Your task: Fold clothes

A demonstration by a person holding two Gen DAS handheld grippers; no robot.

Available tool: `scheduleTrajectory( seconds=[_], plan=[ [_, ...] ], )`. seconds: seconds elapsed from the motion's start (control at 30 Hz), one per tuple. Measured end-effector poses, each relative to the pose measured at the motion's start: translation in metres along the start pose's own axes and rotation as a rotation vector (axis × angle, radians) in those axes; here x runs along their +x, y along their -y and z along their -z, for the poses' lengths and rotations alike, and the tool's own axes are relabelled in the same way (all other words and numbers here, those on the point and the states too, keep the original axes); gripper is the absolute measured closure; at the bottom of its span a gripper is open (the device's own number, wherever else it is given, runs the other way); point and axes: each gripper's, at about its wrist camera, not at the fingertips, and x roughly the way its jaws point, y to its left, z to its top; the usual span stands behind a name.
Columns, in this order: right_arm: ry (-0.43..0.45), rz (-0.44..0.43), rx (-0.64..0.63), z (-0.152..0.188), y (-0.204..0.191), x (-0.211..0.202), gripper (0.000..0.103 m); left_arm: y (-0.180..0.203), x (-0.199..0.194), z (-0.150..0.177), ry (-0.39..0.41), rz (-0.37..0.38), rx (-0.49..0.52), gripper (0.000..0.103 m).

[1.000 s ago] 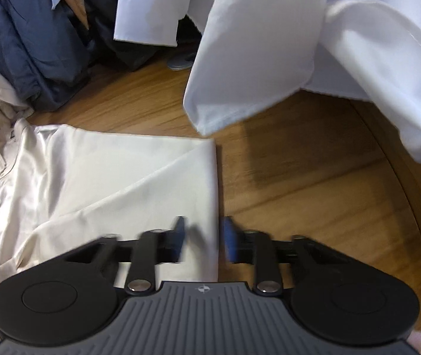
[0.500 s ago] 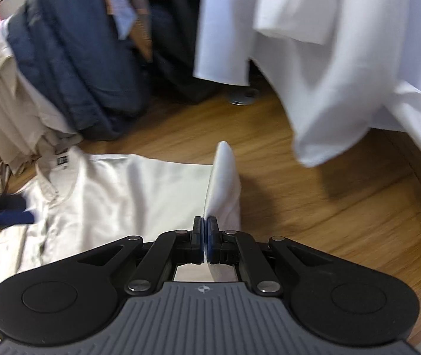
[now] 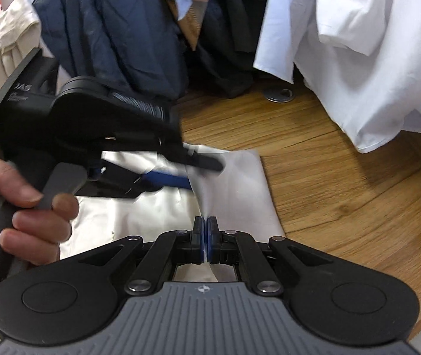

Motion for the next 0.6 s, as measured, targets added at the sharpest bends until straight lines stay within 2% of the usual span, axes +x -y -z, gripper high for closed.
scheduleTrajectory(
  seconds=[0.03, 0.07, 0.1, 0.17, 0.47, 0.53, 0.6],
  plan=[
    [0.005, 0.014, -0.013, 0.002, -0.004, -0.001, 0.098, 0.002, -0.003, 0.000, 0.006, 0.000, 0.005, 0.099],
    [0.007, 0.034, -0.034, 0.005, -0.007, -0.003, 0.093, 0.004, -0.005, 0.000, 0.012, 0.001, 0.008, 0.099],
    [0.009, 0.054, -0.056, 0.008, -0.011, -0.005, 0.074, 0.005, -0.006, -0.001, 0.010, 0.009, 0.003, 0.099],
    [0.013, 0.095, -0.101, 0.016, -0.019, -0.010, 0.058, 0.004, -0.011, -0.004, 0.006, 0.024, -0.012, 0.099],
    [-0.008, 0.223, -0.310, 0.062, -0.056, -0.002, 0.058, 0.003, -0.017, -0.003, -0.003, 0.016, -0.004, 0.099],
    [-0.025, 0.246, -0.343, 0.068, -0.061, 0.005, 0.060, 0.001, -0.019, -0.002, -0.002, 0.005, 0.003, 0.099],
    [-0.037, 0.261, -0.342, 0.072, -0.062, 0.011, 0.069, -0.002, -0.021, -0.002, -0.001, -0.001, 0.005, 0.099]
  ],
)
